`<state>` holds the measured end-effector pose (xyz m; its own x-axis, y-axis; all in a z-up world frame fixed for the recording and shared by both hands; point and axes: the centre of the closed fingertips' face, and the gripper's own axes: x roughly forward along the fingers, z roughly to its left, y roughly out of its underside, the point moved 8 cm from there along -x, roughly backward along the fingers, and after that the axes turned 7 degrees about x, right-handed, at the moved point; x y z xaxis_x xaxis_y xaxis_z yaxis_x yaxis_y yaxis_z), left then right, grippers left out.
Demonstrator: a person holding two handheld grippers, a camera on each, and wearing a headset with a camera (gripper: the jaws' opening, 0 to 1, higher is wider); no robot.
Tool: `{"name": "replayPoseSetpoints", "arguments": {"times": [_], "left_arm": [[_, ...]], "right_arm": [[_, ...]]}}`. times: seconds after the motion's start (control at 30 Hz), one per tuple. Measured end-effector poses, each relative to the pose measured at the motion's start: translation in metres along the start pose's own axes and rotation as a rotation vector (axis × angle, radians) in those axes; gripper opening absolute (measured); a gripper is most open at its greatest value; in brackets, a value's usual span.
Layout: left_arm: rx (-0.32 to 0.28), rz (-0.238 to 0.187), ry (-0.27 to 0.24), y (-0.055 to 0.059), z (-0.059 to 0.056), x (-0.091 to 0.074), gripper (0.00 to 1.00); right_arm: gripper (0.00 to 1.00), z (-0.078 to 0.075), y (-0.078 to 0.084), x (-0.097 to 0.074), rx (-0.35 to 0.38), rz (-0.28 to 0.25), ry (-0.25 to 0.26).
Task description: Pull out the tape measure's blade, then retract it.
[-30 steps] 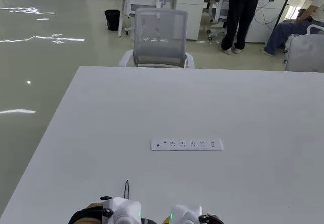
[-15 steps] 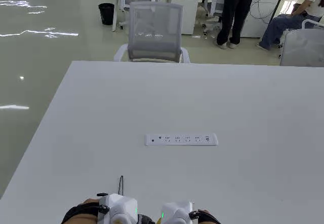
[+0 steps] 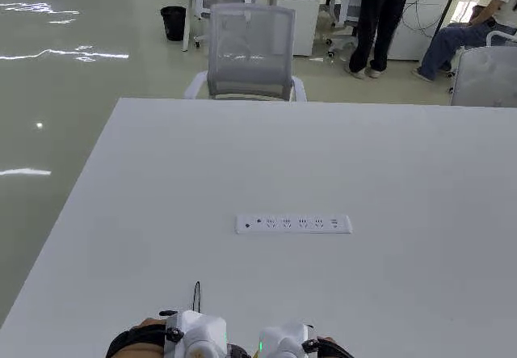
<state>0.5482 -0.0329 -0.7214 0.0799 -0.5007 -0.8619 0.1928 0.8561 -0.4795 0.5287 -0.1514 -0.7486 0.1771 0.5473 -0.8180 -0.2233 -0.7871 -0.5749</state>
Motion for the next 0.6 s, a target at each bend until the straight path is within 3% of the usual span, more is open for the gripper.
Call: {"name": "replayPoseSetpoints", "arguments": {"times": [0.6], "left_arm": [[-0.011,0.008,0.008,-0.0016,-0.0007,-0.0011,0.30]], "right_arm": [[0.10,-0.0026,0.0027,-0.0025,0.007,0.029,-0.007]]}}
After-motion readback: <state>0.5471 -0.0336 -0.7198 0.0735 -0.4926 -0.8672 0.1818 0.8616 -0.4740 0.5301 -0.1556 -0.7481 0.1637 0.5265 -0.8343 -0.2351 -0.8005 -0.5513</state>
